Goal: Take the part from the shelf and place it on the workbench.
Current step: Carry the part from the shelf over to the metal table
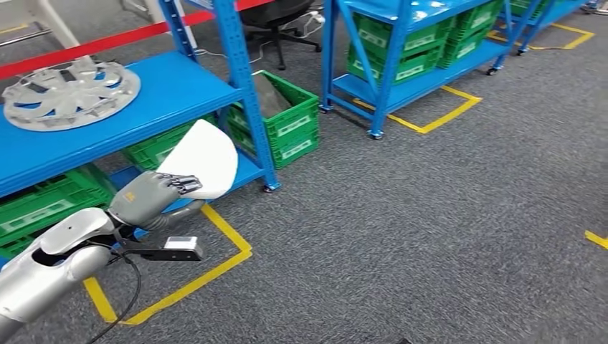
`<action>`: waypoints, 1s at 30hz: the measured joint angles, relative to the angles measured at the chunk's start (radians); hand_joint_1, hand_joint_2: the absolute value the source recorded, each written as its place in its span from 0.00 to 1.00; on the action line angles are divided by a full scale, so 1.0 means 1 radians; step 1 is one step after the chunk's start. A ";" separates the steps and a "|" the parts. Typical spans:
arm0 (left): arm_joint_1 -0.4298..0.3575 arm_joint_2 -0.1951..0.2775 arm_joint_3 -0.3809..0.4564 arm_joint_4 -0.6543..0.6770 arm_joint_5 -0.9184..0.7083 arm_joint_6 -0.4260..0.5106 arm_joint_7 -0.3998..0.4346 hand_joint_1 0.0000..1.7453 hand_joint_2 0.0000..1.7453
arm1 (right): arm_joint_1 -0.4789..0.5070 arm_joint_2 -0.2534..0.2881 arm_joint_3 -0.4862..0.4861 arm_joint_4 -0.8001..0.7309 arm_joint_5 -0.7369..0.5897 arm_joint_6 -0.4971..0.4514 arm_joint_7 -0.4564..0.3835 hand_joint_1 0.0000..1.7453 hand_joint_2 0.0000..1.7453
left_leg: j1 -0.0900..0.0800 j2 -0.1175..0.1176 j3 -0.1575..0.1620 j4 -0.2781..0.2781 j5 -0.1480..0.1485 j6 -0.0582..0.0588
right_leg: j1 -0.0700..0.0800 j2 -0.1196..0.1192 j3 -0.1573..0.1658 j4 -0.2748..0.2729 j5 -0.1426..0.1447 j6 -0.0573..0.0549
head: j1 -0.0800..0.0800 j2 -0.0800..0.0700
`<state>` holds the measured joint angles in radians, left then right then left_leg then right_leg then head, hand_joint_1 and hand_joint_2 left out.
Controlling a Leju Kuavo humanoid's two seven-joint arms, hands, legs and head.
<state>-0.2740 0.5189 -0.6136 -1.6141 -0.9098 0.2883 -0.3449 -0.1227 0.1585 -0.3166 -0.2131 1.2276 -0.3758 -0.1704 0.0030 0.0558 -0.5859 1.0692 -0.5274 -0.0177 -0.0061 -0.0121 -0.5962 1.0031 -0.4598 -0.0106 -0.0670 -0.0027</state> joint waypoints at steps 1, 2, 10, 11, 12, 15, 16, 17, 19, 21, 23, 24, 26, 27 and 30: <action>0.002 0.001 0.001 -0.001 0.000 0.001 0.000 1.00 1.00 | -0.002 0.000 0.000 0.000 0.000 0.000 0.000 0.00 0.00 | 0.003 -0.027 -0.024 0.061 -0.034 -0.004 | -0.001 0.011 -0.001 0.000 0.002 -0.003 | -0.001 0.000; 0.005 0.003 0.002 -0.001 0.000 0.001 0.000 1.00 1.00 | -0.003 0.001 0.000 0.000 -0.001 0.000 0.000 0.00 0.00 | 0.004 -0.041 -0.053 0.132 -0.068 -0.006 | 0.000 0.022 -0.001 0.000 0.003 -0.004 | -0.002 0.000; 0.008 0.004 0.008 -0.002 -0.001 0.002 0.000 1.00 1.00 | -0.005 0.002 0.000 0.000 -0.007 0.000 0.003 0.00 0.00 | 0.014 -0.112 0.029 -0.043 0.039 0.001 | 0.000 0.121 -0.016 0.013 0.012 0.013 | -0.001 0.000; 0.007 0.004 0.010 -0.002 -0.002 0.002 0.000 1.00 1.00 | -0.005 0.002 0.000 0.000 -0.007 0.000 0.003 0.00 0.00 | 0.012 -0.114 0.030 -0.050 0.035 0.005 | -0.002 0.131 -0.022 0.013 0.016 0.020 | -0.001 0.000; 0.006 0.004 0.011 -0.003 -0.002 0.003 -0.001 1.00 1.00 | -0.004 0.002 0.000 0.000 -0.006 0.000 0.003 0.00 0.00 | 0.011 -0.105 0.030 -0.054 0.036 0.010 | -0.004 0.140 -0.028 0.012 0.020 0.027 | -0.001 0.000; 0.002 0.002 0.014 -0.003 -0.003 0.004 -0.002 1.00 1.00 | -0.001 0.002 0.000 0.000 -0.007 0.000 0.003 0.00 0.00 | 0.013 -0.071 0.031 -0.066 0.047 0.031 | -0.002 0.086 -0.063 0.059 -0.011 0.041 | 0.004 0.000; 0.002 0.002 0.015 -0.004 -0.003 0.004 -0.002 1.00 1.00 | -0.002 0.002 0.000 0.000 -0.007 0.000 0.004 0.00 0.00 | 0.012 -0.059 0.031 -0.068 0.048 0.035 | -0.002 0.054 -0.090 0.113 -0.041 0.044 | 0.005 0.000; 0.002 0.001 0.015 -0.004 -0.003 0.004 -0.003 1.00 1.00 | -0.005 0.002 0.000 0.000 -0.008 0.000 0.005 0.00 0.00 | 0.010 -0.047 0.030 -0.068 0.048 0.037 | -0.002 0.033 -0.122 0.181 -0.074 0.048 | 0.006 0.000; 0.003 0.000 0.016 -0.004 -0.003 0.002 -0.005 1.00 1.00 | -0.007 0.002 0.000 0.000 -0.009 0.001 0.006 0.00 0.00 | 0.008 -0.021 0.029 -0.067 0.048 0.039 | -0.005 0.020 -0.170 0.286 -0.112 0.053 | 0.006 0.000; 0.002 -0.001 0.016 -0.004 -0.002 -0.001 -0.006 1.00 1.00 | -0.007 0.002 0.000 0.000 -0.010 0.003 0.009 0.00 0.00 | 0.008 0.004 0.029 -0.067 0.047 0.038 | -0.006 0.012 -0.146 0.252 -0.081 0.054 | 0.006 0.000; 0.001 -0.001 0.016 -0.004 -0.001 -0.003 -0.008 1.00 1.00 | -0.010 0.002 0.000 0.000 -0.009 0.004 0.010 0.00 0.00 | 0.005 0.027 0.031 -0.065 0.043 0.032 | -0.001 -0.021 -0.063 0.111 -0.026 0.050 | 0.007 0.000; 0.000 0.000 0.017 -0.004 0.000 -0.003 -0.008 1.00 1.00 | -0.012 0.002 0.000 0.000 -0.008 0.004 0.010 0.00 0.00 | 0.002 0.037 0.032 -0.063 0.040 0.027 | 0.002 -0.035 -0.031 0.054 -0.010 0.044 | 0.005 0.000; -0.002 0.000 0.019 -0.004 0.000 -0.004 -0.009 1.00 1.00 | -0.014 0.002 0.000 0.000 -0.007 0.004 0.010 0.00 0.00 | -0.003 0.055 0.032 -0.061 0.038 0.018 | 0.008 -0.041 -0.009 0.014 -0.006 0.031 | 0.003 0.000; -0.004 0.000 0.019 -0.004 0.000 -0.004 -0.009 1.00 1.00 | -0.013 0.002 0.000 0.000 -0.008 0.005 0.010 0.00 0.00 | -0.003 0.064 0.034 -0.061 0.038 0.014 | 0.008 -0.029 -0.012 0.013 -0.003 0.023 | 0.001 0.000; -0.006 0.000 0.020 -0.005 0.000 -0.004 -0.009 1.00 1.00 | -0.012 0.002 0.000 0.000 -0.011 0.005 0.011 0.00 0.00 | 0.006 0.020 0.022 -0.024 0.004 0.001 | 0.003 0.002 -0.012 0.007 0.004 0.006 | 0.000 0.000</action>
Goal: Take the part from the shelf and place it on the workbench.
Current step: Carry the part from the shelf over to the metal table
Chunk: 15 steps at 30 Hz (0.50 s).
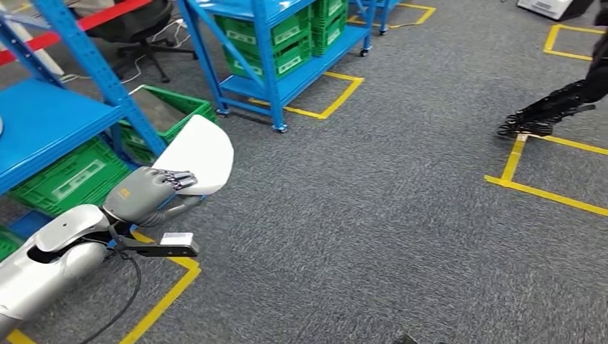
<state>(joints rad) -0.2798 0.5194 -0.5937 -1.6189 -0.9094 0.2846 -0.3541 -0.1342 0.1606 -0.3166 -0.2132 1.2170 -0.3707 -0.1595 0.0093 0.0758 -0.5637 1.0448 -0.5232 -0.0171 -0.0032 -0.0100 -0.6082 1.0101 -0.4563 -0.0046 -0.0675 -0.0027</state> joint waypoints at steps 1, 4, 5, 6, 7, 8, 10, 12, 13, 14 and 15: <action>0.000 0.001 0.000 0.000 0.000 0.000 0.000 1.00 1.00 | -0.001 0.000 0.000 0.000 0.000 0.000 0.000 0.00 0.00 | 0.003 -0.032 -0.020 0.047 -0.029 -0.003 | -0.002 0.010 0.001 -0.001 0.002 -0.004 | -0.002 0.000; 0.005 0.004 0.000 0.000 0.000 -0.001 -0.001 1.00 1.00 | -0.001 0.001 0.000 0.000 0.000 0.000 -0.001 0.00 0.00 | 0.004 -0.068 -0.108 0.236 -0.105 -0.004 | 0.001 0.048 0.001 -0.001 0.003 -0.009 | -0.004 0.000; 0.007 0.004 -0.001 0.000 0.000 -0.001 -0.001 1.00 1.00 | 0.000 0.001 0.000 0.000 0.000 0.000 -0.001 0.00 0.00 | 0.003 -0.069 -0.119 0.256 -0.100 -0.003 | 0.002 0.061 0.001 0.000 0.003 -0.009 | -0.004 0.000; 0.008 0.004 -0.001 0.000 0.000 -0.001 -0.001 1.00 1.00 | 0.001 0.001 0.000 0.000 0.000 0.000 -0.001 0.00 0.00 | 0.003 -0.072 -0.112 0.234 -0.075 0.000 | 0.003 0.075 0.002 0.001 0.003 -0.009 | -0.004 0.000; 0.009 0.004 -0.001 0.000 0.000 -0.001 -0.001 1.00 1.00 | 0.001 0.001 0.000 0.000 0.000 0.001 -0.001 0.00 0.00 | 0.003 -0.079 -0.088 0.177 -0.036 0.003 | 0.003 0.088 0.002 0.002 0.003 -0.009 | -0.004 0.000; 0.008 0.005 0.000 0.000 0.001 -0.001 -0.001 1.00 1.00 | 0.001 0.001 0.000 0.000 0.000 0.001 -0.001 0.00 0.00 | 0.004 -0.099 -0.058 0.107 0.001 0.008 | 0.002 0.101 0.002 0.004 0.004 -0.008 | -0.003 0.000; 0.008 0.007 0.000 0.000 0.002 -0.001 -0.001 1.00 1.00 | -0.001 0.003 0.000 0.000 -0.001 0.002 -0.001 0.00 0.00 | 0.005 -0.139 -0.014 0.002 0.041 0.015 | 0.000 0.124 -0.005 0.008 0.007 -0.001 | -0.004 0.000; 0.007 0.009 0.001 0.000 0.003 -0.001 -0.001 1.00 1.00 | 0.000 0.003 0.000 0.000 -0.001 0.002 -0.002 0.00 0.00 | 0.002 -0.147 -0.007 -0.024 0.040 0.019 | -0.005 0.146 -0.018 0.008 0.014 0.013 | -0.005 0.000; 0.005 0.009 0.001 0.000 0.003 0.000 -0.001 1.00 1.00 | 0.003 0.003 0.000 0.000 -0.001 0.003 -0.002 0.00 0.00 | 0.002 -0.136 -0.005 -0.030 0.041 0.022 | -0.008 0.155 -0.023 0.006 0.016 0.020 | -0.006 0.000; 0.004 0.008 0.001 0.000 0.003 0.000 -0.001 1.00 1.00 | 0.005 0.003 0.000 0.000 -0.001 0.003 -0.002 0.00 0.00 | 0.003 -0.124 -0.003 -0.036 0.044 0.026 | -0.007 0.146 -0.029 0.011 0.013 0.025 | -0.005 0.000; 0.003 0.007 0.002 -0.001 0.003 0.000 -0.001 1.00 1.00 | 0.006 0.003 0.000 0.000 -0.001 0.003 -0.002 0.00 0.00 | 0.004 -0.110 0.000 -0.043 0.048 0.032 | -0.005 0.123 -0.041 0.030 -0.001 0.029 | -0.003 0.000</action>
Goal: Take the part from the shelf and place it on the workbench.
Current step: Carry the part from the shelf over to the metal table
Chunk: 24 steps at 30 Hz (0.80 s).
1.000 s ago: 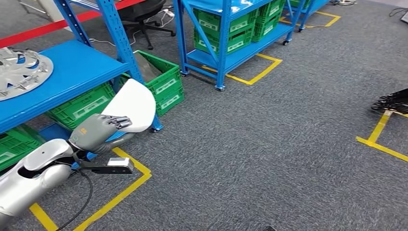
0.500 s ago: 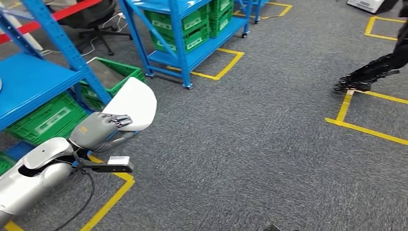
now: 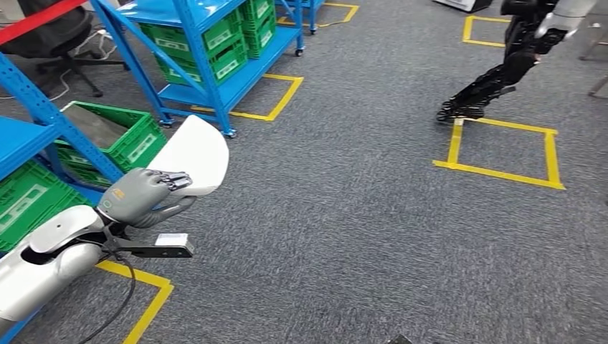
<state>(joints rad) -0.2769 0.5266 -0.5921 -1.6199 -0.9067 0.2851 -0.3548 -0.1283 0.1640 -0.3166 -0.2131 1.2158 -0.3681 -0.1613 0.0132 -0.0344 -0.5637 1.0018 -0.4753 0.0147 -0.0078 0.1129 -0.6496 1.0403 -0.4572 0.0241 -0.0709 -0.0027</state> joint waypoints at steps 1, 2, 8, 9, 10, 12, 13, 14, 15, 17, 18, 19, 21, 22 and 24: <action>-0.001 0.000 0.000 -0.001 0.000 0.001 0.000 1.00 1.00 | -0.001 0.000 0.000 0.000 0.000 0.000 0.000 0.00 0.00 | 0.001 0.015 0.002 -0.006 0.003 0.005 | 0.002 -0.032 -0.021 0.041 -0.024 0.004 | 0.002 0.000; 0.000 -0.001 0.000 -0.001 0.000 0.001 0.000 1.00 1.00 | -0.003 0.000 0.000 0.000 0.000 0.000 0.000 0.00 0.00 | -0.001 0.029 0.003 -0.007 0.004 0.007 | 0.004 -0.069 -0.050 0.100 -0.055 0.006 | 0.003 0.000; 0.004 -0.004 -0.001 -0.002 0.000 0.001 0.000 1.00 1.00 | -0.002 0.000 0.000 0.000 0.000 0.001 0.001 0.00 0.00 | -0.004 0.107 0.004 -0.006 0.000 0.003 | -0.001 -0.132 -0.039 0.112 -0.042 0.015 | 0.004 0.000; 0.004 -0.004 -0.001 -0.002 0.000 0.001 0.000 1.00 1.00 | -0.004 0.000 0.000 0.000 0.000 0.001 0.001 0.00 0.00 | -0.006 0.117 0.005 -0.005 -0.002 -0.001 | 0.001 -0.150 0.002 0.043 -0.021 0.012 | 0.003 0.000; 0.004 -0.004 -0.001 -0.002 -0.001 0.001 0.000 1.00 1.00 | -0.005 0.000 0.000 0.000 0.000 0.000 0.001 0.00 0.00 | -0.008 0.126 0.006 -0.003 -0.004 -0.006 | 0.003 -0.162 0.031 -0.006 -0.008 0.007 | 0.002 0.000; 0.003 -0.004 0.000 -0.002 -0.001 0.001 0.000 1.00 1.00 | -0.006 0.000 0.000 0.000 0.000 0.000 0.001 0.00 0.00 | -0.011 0.142 0.008 -0.002 -0.005 -0.015 | 0.009 -0.161 0.046 -0.031 -0.004 -0.007 | 0.002 0.000; 0.002 -0.004 0.000 -0.002 -0.001 0.001 0.000 1.00 1.00 | -0.006 -0.001 0.000 0.000 0.000 0.001 0.001 0.00 0.00 | -0.010 0.151 0.010 -0.002 -0.006 -0.019 | 0.010 -0.150 0.044 -0.032 -0.002 -0.014 | 0.002 0.000; 0.002 -0.004 0.000 -0.002 0.000 0.001 0.000 1.00 1.00 | -0.004 -0.001 0.000 0.000 0.000 0.001 0.001 0.00 0.00 | -0.007 0.146 0.010 0.001 -0.010 -0.025 | 0.009 -0.140 0.044 -0.033 0.000 -0.020 | 0.001 0.000; 0.002 -0.004 0.000 -0.003 0.000 0.002 0.000 1.00 1.00 | -0.004 -0.001 0.000 0.000 0.000 0.001 0.001 0.00 0.00 | -0.004 0.128 0.006 0.015 -0.024 -0.029 | 0.007 -0.130 0.044 -0.035 0.002 -0.025 | 0.001 0.000; 0.002 -0.002 0.002 -0.003 0.000 0.002 0.000 1.00 1.00 | -0.005 -0.001 0.000 0.000 0.000 0.001 0.001 0.00 0.00 | 0.001 0.072 -0.032 0.107 -0.080 -0.035 | 0.004 -0.109 0.045 -0.037 0.005 -0.034 | -0.002 0.000; 0.004 -0.001 0.002 -0.003 0.000 0.002 0.000 1.00 1.00 | -0.006 -0.001 0.000 0.000 0.000 0.001 0.001 0.00 0.00 | 0.002 0.053 -0.065 0.180 -0.115 -0.036 | 0.005 -0.097 0.045 -0.037 0.006 -0.036 | -0.002 0.000; 0.006 0.000 0.002 -0.003 0.000 0.002 0.000 1.00 1.00 | -0.006 -0.001 0.000 0.000 0.000 0.001 0.001 0.00 0.00 | 0.002 0.046 -0.098 0.249 -0.140 -0.036 | 0.006 -0.085 0.045 -0.037 0.006 -0.037 | -0.003 0.000; 0.008 0.000 0.002 -0.003 0.000 0.002 0.000 1.00 1.00 | -0.004 -0.001 0.000 0.000 0.000 0.001 0.001 0.00 0.00 | 0.001 0.041 -0.125 0.299 -0.137 -0.032 | 0.009 -0.058 0.046 -0.035 0.007 -0.038 | -0.003 0.000; 0.009 0.000 0.002 -0.003 0.000 0.002 0.000 1.00 1.00 | -0.004 -0.001 0.000 0.000 0.000 0.001 0.001 0.00 0.00 | 0.001 0.037 -0.111 0.262 -0.106 -0.028 | 0.010 -0.045 0.047 -0.034 0.007 -0.038 | -0.003 0.000; 0.008 0.002 0.002 -0.003 0.000 0.003 0.000 1.00 1.00 | -0.004 0.000 0.000 0.000 0.000 0.001 0.000 0.00 0.00 | 0.000 0.003 -0.051 0.126 -0.031 -0.017 | 0.010 -0.018 0.047 -0.030 0.007 -0.037 | -0.002 0.000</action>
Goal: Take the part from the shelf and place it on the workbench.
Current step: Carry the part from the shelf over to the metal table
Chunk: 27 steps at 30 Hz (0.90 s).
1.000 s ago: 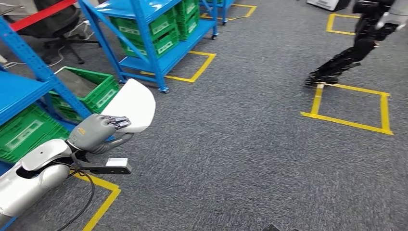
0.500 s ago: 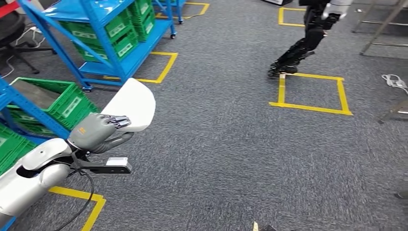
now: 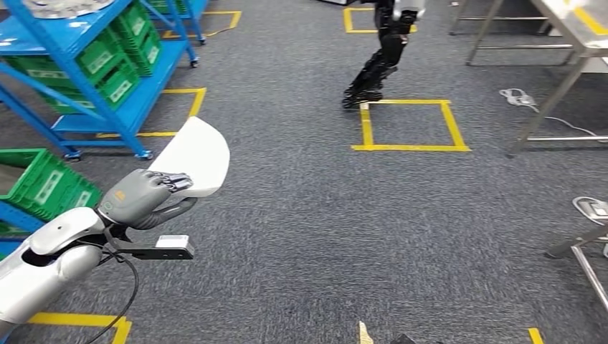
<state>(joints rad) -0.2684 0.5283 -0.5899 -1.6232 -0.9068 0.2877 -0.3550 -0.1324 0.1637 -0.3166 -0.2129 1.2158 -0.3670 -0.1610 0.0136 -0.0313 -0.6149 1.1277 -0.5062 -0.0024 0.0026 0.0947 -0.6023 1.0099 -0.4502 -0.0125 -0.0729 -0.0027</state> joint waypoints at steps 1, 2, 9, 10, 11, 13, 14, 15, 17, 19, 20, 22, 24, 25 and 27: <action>0.000 0.001 0.000 0.000 0.000 0.000 0.000 1.00 1.00 | -0.001 0.000 0.000 0.000 0.000 0.000 0.000 0.00 0.00 | 0.000 -0.021 0.026 -0.060 0.022 0.004 | -0.001 0.012 -0.003 0.002 0.001 0.003 | 0.000 0.000; -0.001 0.003 0.001 0.000 0.000 0.001 0.000 1.00 1.00 | -0.001 0.001 0.000 0.000 0.000 0.000 0.000 0.00 0.00 | -0.001 -0.037 0.041 -0.096 0.031 0.007 | -0.003 0.023 -0.008 0.004 0.003 0.007 | 0.000 0.000; -0.009 0.001 0.002 -0.002 -0.002 0.002 0.000 1.00 1.00 | 0.003 0.000 0.000 0.000 0.000 0.000 0.000 0.00 0.00 | -0.003 0.029 0.055 -0.143 0.045 0.029 | -0.005 -0.062 -0.105 0.148 -0.074 0.039 | 0.001 0.000; -0.008 0.001 0.001 -0.002 -0.002 0.002 0.000 1.00 1.00 | 0.002 0.001 0.000 0.000 0.000 0.000 -0.001 0.00 0.00 | -0.004 0.043 0.054 -0.143 0.045 0.030 | -0.006 -0.077 -0.137 0.216 -0.102 0.043 | 0.001 0.000; -0.007 0.000 0.000 -0.002 -0.002 0.002 0.000 1.00 1.00 | 0.003 0.001 0.000 0.000 0.000 0.000 -0.001 0.00 0.00 | -0.005 0.057 0.054 -0.143 0.044 0.030 | -0.008 -0.084 -0.160 0.265 -0.117 0.047 | 0.001 0.000; -0.006 -0.002 -0.001 -0.002 -0.003 0.002 0.000 1.00 1.00 | 0.004 0.000 0.000 0.000 -0.001 0.000 0.000 0.00 0.00 | -0.004 0.084 0.055 -0.142 0.042 0.027 | -0.012 -0.092 -0.152 0.257 -0.096 0.053 | 0.002 0.000; -0.006 -0.002 -0.001 -0.002 -0.003 0.002 0.000 1.00 1.00 | 0.005 0.000 0.000 0.000 -0.001 0.000 0.000 0.00 0.00 | -0.003 0.096 0.056 -0.141 0.040 0.024 | -0.013 -0.103 -0.116 0.193 -0.065 0.054 | 0.002 0.000; -0.006 -0.003 -0.001 -0.002 -0.003 0.002 0.000 1.00 1.00 | 0.004 0.000 0.000 0.000 -0.001 -0.001 0.000 0.00 0.00 | -0.004 0.106 0.057 -0.139 0.037 0.020 | -0.012 -0.128 -0.074 0.115 -0.039 0.053 | 0.002 0.000; -0.006 -0.003 -0.001 -0.002 -0.003 0.002 0.000 1.00 1.00 | 0.001 -0.001 0.000 0.000 -0.001 -0.001 -0.001 0.00 0.00 | -0.009 0.125 0.060 -0.135 0.031 0.009 | -0.008 -0.160 -0.010 0.008 -0.010 0.043 | 0.000 0.000; -0.005 -0.003 0.000 -0.002 -0.003 0.003 0.000 1.00 1.00 | 0.001 -0.001 0.000 0.000 -0.001 -0.001 -0.001 0.00 0.00 | -0.012 0.143 0.063 -0.133 0.029 0.001 | -0.004 -0.151 -0.001 -0.006 -0.007 0.030 | -0.002 0.000; -0.005 -0.003 0.000 -0.002 -0.003 0.003 0.000 1.00 1.00 | 0.003 -0.001 0.000 0.000 -0.001 -0.001 0.000 0.00 0.00 | -0.010 0.148 0.064 -0.133 0.027 -0.004 | -0.004 -0.140 -0.002 -0.006 -0.005 0.024 | -0.002 0.000; -0.005 -0.003 0.000 -0.003 -0.002 0.003 0.000 1.00 1.00 | 0.004 -0.001 0.000 0.000 -0.001 -0.001 0.001 0.00 0.00 | -0.003 0.115 0.056 -0.104 0.001 -0.013 | -0.008 -0.119 -0.002 -0.009 -0.001 0.014 | -0.004 0.000; -0.003 -0.002 0.000 -0.004 -0.001 0.003 0.000 1.00 1.00 | 0.003 -0.001 0.000 0.000 -0.001 -0.001 0.001 0.00 0.00 | 0.002 0.060 0.010 0.007 -0.061 -0.019 | -0.010 -0.095 0.000 -0.011 0.001 0.005 | -0.008 0.000; 0.000 -0.001 0.000 -0.004 -0.001 0.003 0.000 1.00 1.00 | 0.003 -0.001 0.000 0.000 -0.001 -0.001 0.001 0.00 0.00 | 0.002 0.046 -0.025 0.081 -0.093 -0.019 | -0.008 -0.082 0.000 -0.011 0.001 0.003 | -0.009 0.000; 0.004 -0.001 -0.001 -0.004 -0.001 0.003 0.000 1.00 1.00 | 0.004 -0.001 0.000 0.000 -0.001 -0.001 0.001 0.00 0.00 | 0.002 0.039 -0.071 0.171 -0.112 -0.017 | -0.005 -0.055 0.001 -0.009 0.002 0.001 | -0.009 0.000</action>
<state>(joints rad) -0.2645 0.5276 -0.5914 -1.6270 -0.9073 0.2906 -0.3555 -0.1280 0.1629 -0.3166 -0.2132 1.2145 -0.3677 -0.1601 0.0152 0.0081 -0.6857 1.2984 -0.6182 -0.0196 -0.0025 0.0400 -0.6017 1.0010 -0.4486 -0.0119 -0.0821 -0.0027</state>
